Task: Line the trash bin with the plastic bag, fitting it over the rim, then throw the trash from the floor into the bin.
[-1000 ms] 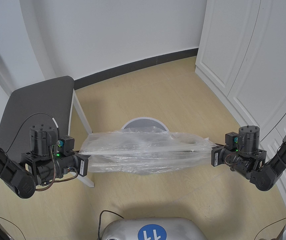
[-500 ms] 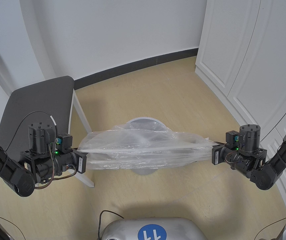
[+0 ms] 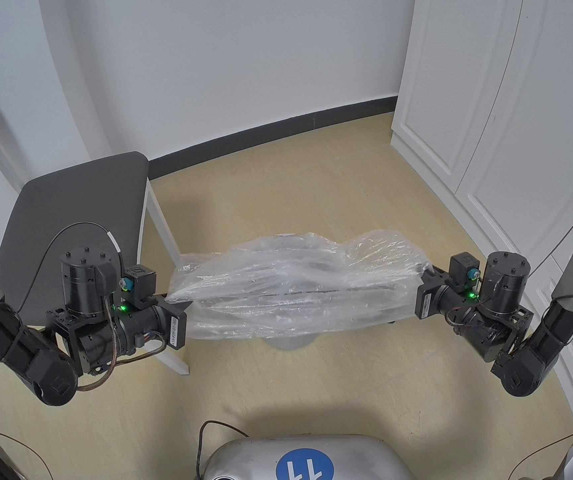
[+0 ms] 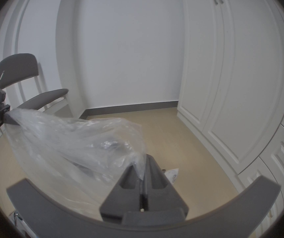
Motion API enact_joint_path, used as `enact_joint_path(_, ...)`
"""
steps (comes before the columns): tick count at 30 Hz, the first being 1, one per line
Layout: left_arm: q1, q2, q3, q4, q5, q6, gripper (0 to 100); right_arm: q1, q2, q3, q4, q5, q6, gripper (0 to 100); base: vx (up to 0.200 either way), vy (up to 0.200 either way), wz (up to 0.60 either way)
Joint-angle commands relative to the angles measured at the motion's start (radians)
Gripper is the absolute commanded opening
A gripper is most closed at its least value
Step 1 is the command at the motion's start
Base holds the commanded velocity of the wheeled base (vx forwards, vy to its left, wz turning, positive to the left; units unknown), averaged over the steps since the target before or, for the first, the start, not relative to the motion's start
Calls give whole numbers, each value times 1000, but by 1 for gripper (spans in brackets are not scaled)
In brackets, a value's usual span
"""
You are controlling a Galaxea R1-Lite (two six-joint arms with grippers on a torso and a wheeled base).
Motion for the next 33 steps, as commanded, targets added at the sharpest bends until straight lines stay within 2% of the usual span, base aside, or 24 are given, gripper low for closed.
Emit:
enact_joint_path(1, -57, -5, 27, -27, 0, -8, 0, 41, 14, 27, -14, 4, -3, 0, 0, 0, 0)
enact_joint_path(9, -137, -4, 77, -107, 3, -28, 0, 78, 42, 33, -58, 4, -3, 0, 0, 0, 0)
enact_joint_path(16, -188, 1, 76, -115, 4, -48, 0, 109, 71, 26, -117, 5, 5, 0, 0, 0, 0)
enact_joint_path(20, -218, 18, 19, -131, 59, -122, 0, 113, 74, -2, -138, 4, 34, 0, 0, 0, 0)
enact_joint_path(23, -221, 51, -56, -125, 82, -159, 0, 102, 60, -52, -113, 4, 88, 0, 0, 0, 0)
enact_joint_path(26, -218, 85, -147, -89, 87, -183, 0, 75, 39, -171, 28, 4, 163, 0, 0, 0, 0)
enact_joint_path(33, -192, 85, -329, 172, 86, -189, 0, 60, -55, -548, 680, 13, 443, 0, 0, 0, 0)
